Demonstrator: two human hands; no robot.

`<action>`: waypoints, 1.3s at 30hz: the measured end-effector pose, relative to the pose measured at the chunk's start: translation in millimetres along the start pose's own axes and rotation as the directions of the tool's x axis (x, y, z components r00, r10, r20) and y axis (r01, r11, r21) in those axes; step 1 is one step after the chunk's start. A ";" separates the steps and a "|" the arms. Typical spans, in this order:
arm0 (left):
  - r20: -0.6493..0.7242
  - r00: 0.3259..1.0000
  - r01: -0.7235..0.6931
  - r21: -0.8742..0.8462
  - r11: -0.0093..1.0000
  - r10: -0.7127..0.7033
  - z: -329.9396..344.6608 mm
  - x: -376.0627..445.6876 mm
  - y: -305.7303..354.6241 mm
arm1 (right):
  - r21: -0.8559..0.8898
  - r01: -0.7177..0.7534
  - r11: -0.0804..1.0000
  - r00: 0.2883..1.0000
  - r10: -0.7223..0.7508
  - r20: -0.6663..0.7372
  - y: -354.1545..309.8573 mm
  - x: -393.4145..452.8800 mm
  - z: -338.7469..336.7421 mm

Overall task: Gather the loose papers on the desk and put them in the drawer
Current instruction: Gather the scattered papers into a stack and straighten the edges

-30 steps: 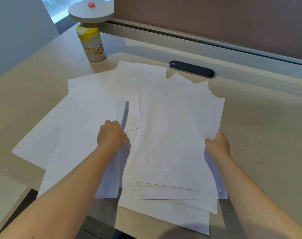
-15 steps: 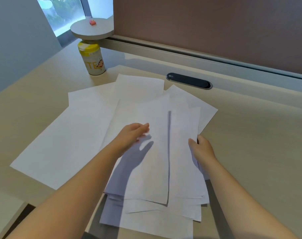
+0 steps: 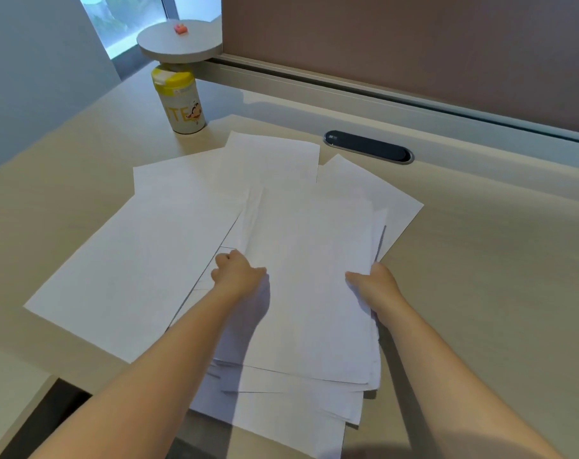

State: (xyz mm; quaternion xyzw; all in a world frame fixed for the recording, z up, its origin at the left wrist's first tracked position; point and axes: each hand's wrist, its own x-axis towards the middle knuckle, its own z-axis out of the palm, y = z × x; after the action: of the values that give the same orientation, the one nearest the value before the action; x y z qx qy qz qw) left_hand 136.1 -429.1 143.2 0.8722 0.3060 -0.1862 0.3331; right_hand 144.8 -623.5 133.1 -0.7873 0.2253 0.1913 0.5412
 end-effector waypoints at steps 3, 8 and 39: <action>0.042 0.999 0.006 -0.251 0.968 0.005 -9.6 6.8 -6.5 | 0.108 0.074 0.991 0.997 -0.072 -0.030 0.6 -1.6 -3.0; 0.252 0.967 0.084 -0.421 0.903 0.028 -31.8 5.0 -15.9 | 0.365 0.147 0.919 0.989 -0.128 -0.074 -11.8 -8.4 -3.1; -0.146 0.987 -0.047 0.095 0.994 0.061 -174.0 142.9 -109.9 | -0.059 -0.030 0.998 0.966 0.014 -0.257 -89.1 46.6 124.5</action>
State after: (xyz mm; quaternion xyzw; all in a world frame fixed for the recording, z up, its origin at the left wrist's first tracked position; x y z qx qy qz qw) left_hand 191.0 -184.7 139.6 0.9059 0.2974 -0.1255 0.2742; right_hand 226.2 -485.6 133.5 -0.8193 0.2959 0.1006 0.4807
